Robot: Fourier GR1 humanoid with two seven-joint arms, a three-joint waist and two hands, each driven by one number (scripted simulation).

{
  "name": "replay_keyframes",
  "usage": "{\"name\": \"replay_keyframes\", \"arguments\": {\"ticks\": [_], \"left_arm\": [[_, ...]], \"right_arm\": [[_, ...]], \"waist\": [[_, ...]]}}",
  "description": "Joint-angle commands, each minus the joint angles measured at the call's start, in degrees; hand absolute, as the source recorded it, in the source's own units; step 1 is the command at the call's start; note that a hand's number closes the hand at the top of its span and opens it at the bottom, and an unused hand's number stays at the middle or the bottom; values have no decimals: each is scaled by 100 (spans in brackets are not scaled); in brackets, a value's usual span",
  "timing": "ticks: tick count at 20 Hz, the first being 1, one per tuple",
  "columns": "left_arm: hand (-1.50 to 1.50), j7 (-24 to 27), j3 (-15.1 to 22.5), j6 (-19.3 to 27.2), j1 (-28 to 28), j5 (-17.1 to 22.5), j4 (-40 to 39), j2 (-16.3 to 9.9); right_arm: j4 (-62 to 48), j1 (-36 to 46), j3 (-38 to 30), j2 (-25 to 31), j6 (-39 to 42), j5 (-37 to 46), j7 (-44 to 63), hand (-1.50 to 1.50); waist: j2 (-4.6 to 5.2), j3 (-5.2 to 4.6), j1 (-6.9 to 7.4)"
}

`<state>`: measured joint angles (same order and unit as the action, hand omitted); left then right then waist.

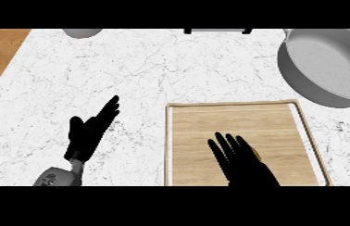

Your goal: Pick the squash from the tray and place it in the pot

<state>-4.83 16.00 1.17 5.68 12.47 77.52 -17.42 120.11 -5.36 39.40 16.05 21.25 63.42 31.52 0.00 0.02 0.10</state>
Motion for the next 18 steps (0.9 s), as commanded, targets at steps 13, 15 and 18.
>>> {"name": "replay_keyframes", "arguments": {"ticks": [13,15,18], "left_arm": [[0,-172,-383,-350,-52,-355,-11,245],[0,-80,-148,-90,-287,-605,196,465],[0,-172,-360,-168,45,-518,-115,500]], "right_arm": [[-565,-162,-1765,476,-399,-1419,-2067,-150],[-280,-425,-1837,533,-289,-1786,-2287,-150],[-691,-272,-1748,122,-367,-1996,-2392,-150]], "waist": [[6,1,-2],[-1,1,-16],[6,0,-15]]}}
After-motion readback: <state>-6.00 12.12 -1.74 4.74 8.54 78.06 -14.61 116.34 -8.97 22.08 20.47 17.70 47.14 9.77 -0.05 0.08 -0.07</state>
